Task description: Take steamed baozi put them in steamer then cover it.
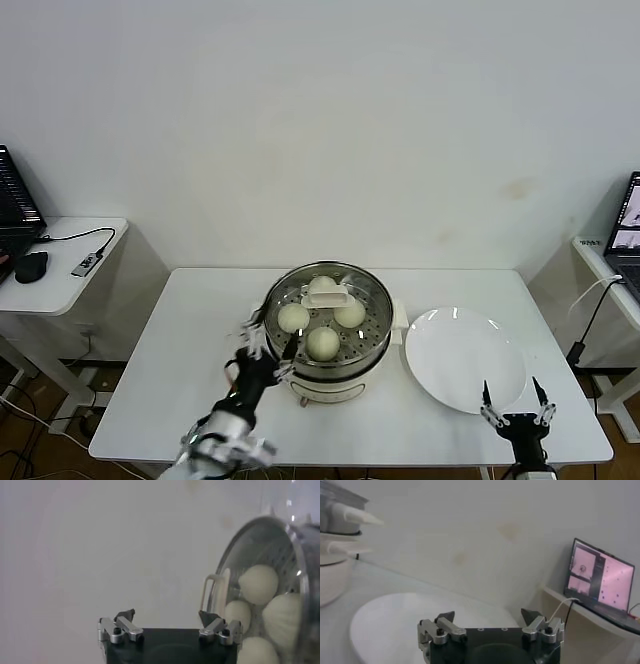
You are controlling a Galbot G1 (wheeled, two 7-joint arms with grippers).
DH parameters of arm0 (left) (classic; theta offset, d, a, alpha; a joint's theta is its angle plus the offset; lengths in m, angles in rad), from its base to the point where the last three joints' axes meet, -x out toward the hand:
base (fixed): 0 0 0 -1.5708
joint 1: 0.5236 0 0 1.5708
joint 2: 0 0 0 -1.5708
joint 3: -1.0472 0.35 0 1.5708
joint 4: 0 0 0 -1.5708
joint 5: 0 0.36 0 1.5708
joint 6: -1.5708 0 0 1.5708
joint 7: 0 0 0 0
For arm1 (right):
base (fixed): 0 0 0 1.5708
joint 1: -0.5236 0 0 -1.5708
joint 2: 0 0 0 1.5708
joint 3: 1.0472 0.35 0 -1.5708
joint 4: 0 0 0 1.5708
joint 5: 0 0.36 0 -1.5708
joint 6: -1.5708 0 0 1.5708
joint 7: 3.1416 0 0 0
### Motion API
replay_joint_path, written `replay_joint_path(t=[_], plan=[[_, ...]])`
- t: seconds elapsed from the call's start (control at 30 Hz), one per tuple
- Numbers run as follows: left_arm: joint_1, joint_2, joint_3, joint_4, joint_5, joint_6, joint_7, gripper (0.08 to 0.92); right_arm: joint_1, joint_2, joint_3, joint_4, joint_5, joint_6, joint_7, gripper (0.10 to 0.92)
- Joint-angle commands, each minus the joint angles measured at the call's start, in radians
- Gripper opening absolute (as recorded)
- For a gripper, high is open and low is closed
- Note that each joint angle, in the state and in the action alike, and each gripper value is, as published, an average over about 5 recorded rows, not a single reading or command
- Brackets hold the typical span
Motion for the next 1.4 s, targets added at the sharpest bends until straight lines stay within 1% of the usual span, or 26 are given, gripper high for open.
replay_joint_path(t=[0.03,0.1,0.27,0.4,0.6,0.83,1.07,1.4], plan=[[0.324,-0.027,-0.317,0.002,-0.979,-0.319,-0.219,0.823,-0.122,-0.102,-0.110,0.071,0.108,0.034,-0.019,0.823],[0.359,-0.033,-0.316,-0.003,-1.035,-0.311,-0.222,0.823,-0.148,-0.128,-0.124,0.087,0.137,0.033,-0.028,0.823],[0.434,-0.069,-0.302,0.052,-1.027,-0.387,-0.216,0.823,-0.191,-0.171,-0.139,0.091,0.183,0.013,-0.041,0.823],[0.455,-0.097,-0.289,0.091,-1.024,-0.398,-0.199,0.823,-0.205,-0.177,-0.150,0.089,0.196,0.016,-0.043,0.823],[0.473,-0.116,-0.261,0.126,-1.018,-0.407,-0.149,0.823,-0.218,-0.161,-0.184,0.100,0.180,0.018,-0.035,0.823],[0.471,-0.115,-0.263,0.140,-1.007,-0.407,-0.117,0.823,-0.232,-0.158,-0.206,0.115,0.191,0.024,-0.042,0.823],[0.459,-0.106,-0.266,0.157,-1.001,-0.383,-0.081,0.823,-0.253,-0.175,-0.213,0.156,0.250,-0.020,-0.067,0.823],[0.457,-0.099,-0.271,0.152,-0.966,-0.363,-0.047,0.823,-0.276,-0.187,-0.211,0.188,0.268,-0.073,-0.071,0.823]])
